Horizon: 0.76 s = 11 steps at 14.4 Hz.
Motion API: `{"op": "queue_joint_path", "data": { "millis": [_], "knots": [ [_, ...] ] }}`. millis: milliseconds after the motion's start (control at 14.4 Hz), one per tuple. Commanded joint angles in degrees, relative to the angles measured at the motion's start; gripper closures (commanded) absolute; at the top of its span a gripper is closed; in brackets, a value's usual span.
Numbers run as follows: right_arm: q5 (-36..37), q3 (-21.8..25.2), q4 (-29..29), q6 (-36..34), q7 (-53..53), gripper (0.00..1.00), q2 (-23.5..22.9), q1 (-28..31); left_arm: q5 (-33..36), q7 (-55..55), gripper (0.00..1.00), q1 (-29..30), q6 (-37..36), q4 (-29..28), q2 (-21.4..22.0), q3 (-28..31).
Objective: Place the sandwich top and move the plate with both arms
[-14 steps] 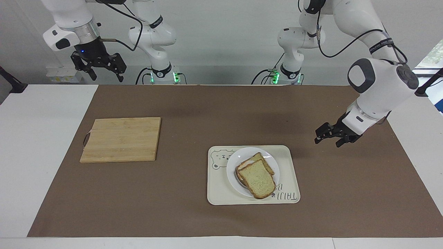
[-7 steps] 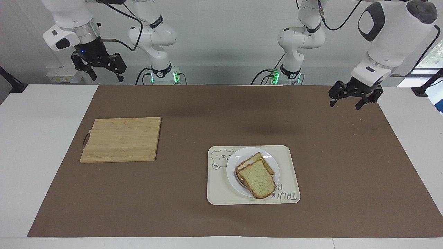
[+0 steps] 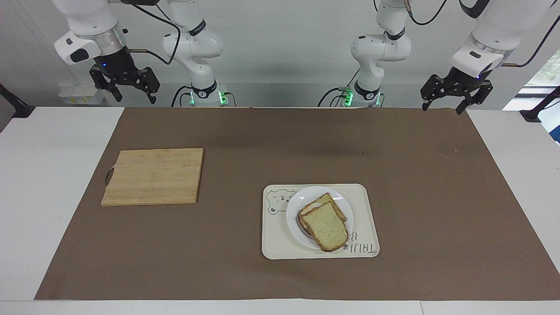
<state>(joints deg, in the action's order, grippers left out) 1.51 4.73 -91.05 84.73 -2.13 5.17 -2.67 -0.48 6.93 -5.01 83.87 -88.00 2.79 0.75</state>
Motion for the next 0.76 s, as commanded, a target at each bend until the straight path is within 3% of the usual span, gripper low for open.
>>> {"op": "queue_joint_path", "data": {
  "millis": [0, 693],
  "knots": [
    [-0.55, -0.15, -0.36, -0.09, 1.16, 0.00, 0.54, 0.38, 2.41, -0.69, 0.00, -0.79, -1.96, 0.55, 0.47, -0.05],
    [-0.55, -0.15, -0.36, -0.10, 1.16, 0.00, 0.54, 0.38, 1.89, -0.34, 0.00, 0.09, -0.99, 0.11, 0.55, 0.39]
  ]
}}
